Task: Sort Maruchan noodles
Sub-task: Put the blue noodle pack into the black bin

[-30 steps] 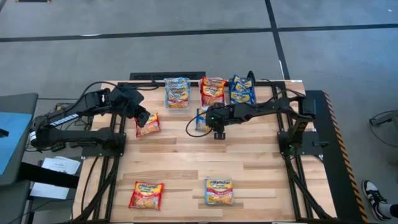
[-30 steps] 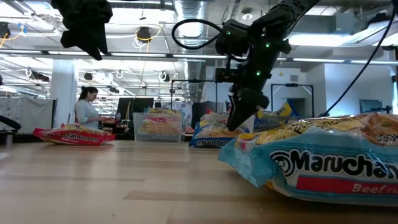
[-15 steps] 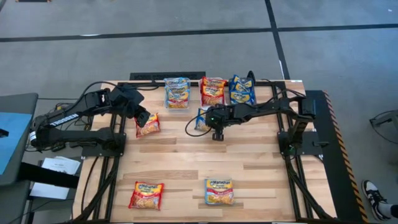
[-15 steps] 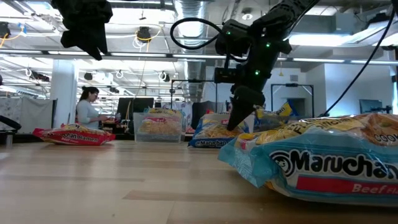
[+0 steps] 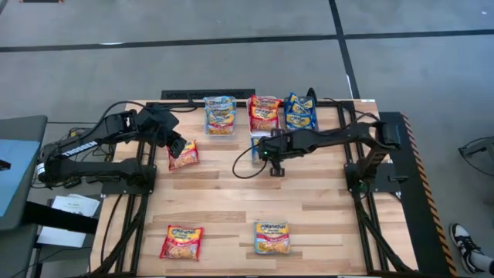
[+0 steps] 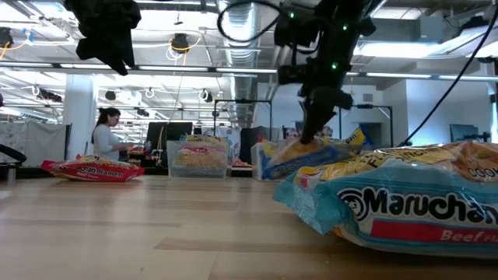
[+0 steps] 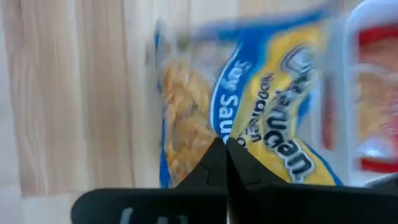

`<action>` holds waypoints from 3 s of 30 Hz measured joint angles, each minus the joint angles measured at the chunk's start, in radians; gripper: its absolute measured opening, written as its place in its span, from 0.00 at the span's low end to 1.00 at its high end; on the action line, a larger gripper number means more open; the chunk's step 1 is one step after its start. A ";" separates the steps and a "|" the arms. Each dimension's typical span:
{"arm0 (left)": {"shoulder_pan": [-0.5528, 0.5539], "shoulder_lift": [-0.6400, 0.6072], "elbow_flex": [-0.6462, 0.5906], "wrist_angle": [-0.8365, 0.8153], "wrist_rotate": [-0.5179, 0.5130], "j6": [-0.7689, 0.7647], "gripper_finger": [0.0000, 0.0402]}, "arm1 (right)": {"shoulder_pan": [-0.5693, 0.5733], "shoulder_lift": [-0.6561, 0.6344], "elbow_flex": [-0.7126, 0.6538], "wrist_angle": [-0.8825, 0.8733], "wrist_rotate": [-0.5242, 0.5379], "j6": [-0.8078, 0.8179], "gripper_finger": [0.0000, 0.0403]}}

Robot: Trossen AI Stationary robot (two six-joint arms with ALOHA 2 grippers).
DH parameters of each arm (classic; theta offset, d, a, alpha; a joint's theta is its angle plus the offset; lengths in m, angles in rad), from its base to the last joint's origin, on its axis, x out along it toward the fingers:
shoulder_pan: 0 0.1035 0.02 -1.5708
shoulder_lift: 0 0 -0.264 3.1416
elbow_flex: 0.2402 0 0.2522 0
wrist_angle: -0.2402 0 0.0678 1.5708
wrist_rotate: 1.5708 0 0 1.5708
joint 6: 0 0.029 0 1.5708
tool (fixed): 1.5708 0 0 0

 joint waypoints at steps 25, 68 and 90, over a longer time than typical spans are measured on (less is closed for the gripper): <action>0.000 0.000 0.000 0.001 0.000 0.013 0.41 | -0.087 -0.291 0.004 -0.364 0.439 -0.135 0.01; 0.000 0.000 0.000 0.000 0.000 0.030 0.41 | -0.336 -0.241 0.003 -0.364 0.281 -0.200 0.03; 0.000 0.000 0.000 0.000 0.000 0.030 0.41 | -0.333 -0.242 0.003 -0.419 0.247 -0.181 0.35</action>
